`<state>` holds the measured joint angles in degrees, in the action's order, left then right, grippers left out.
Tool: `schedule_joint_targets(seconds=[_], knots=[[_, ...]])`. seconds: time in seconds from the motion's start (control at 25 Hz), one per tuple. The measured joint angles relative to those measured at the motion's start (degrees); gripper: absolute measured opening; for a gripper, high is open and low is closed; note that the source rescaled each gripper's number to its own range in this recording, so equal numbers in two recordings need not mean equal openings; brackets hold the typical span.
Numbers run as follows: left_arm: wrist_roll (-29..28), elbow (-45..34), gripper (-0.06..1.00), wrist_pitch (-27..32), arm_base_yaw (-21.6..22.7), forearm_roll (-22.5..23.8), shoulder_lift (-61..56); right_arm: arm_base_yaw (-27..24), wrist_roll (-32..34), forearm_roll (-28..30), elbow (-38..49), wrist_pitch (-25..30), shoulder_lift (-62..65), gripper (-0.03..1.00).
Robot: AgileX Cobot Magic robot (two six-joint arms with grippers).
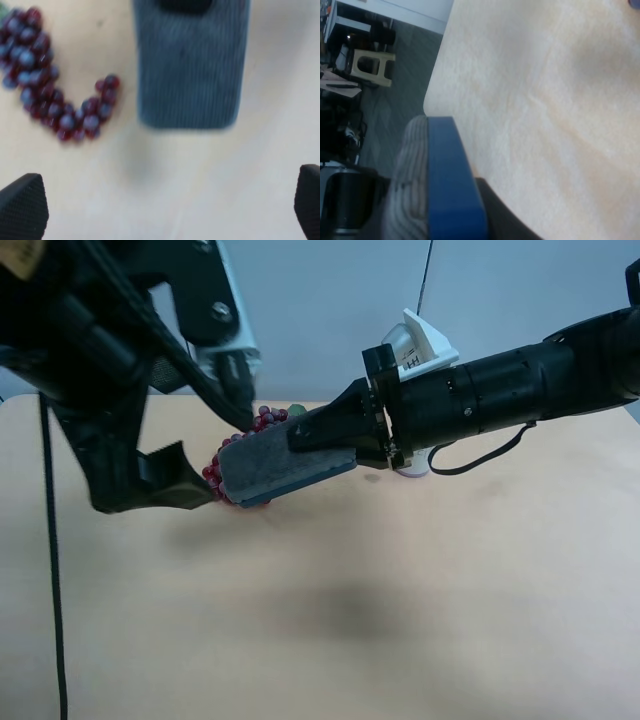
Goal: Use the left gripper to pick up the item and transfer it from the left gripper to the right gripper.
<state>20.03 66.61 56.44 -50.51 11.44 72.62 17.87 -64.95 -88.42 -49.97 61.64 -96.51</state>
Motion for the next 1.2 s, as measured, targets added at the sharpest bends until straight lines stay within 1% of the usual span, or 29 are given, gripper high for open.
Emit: schedule_joint_targets(seconds=[0.08,0.36,0.52,0.64,0.88,1.12,1.2], knots=[[-2.67,0.0,1.0,3.11,0.0,0.6,-3.82,0.0,0.0,0.0,0.0,0.0,0.0,0.0],[-12.09,0.05,1.0,10.98,0.0,0.84,-18.11,0.0,0.0,0.0,0.0,0.0,0.0,0.0],[-17.4,-1.57,1.0,12.61,0.0,0.84,-26.24,0.0,0.0,0.0,0.0,0.0,0.0,0.0],[-20.03,-6.05,1.0,12.82,0.0,0.15,-33.44,0.0,0.0,0.0,0.0,0.0,0.0,0.0],[-25.93,-16.75,1.0,13.22,0.0,-3.09,-49.49,0.0,0.0,0.0,0.0,0.0,0.0,0.0],[-26.95,-25.03,1.0,13.22,-0.11,-3.94,-63.9,0.0,0.0,0.0,0.0,0.0,0.0,0.0],[-26.95,-27.67,1.0,12.35,-0.22,-4.05,-67.5,0.0,0.0,0.0,0.0,0.0,0.0,0.0]])
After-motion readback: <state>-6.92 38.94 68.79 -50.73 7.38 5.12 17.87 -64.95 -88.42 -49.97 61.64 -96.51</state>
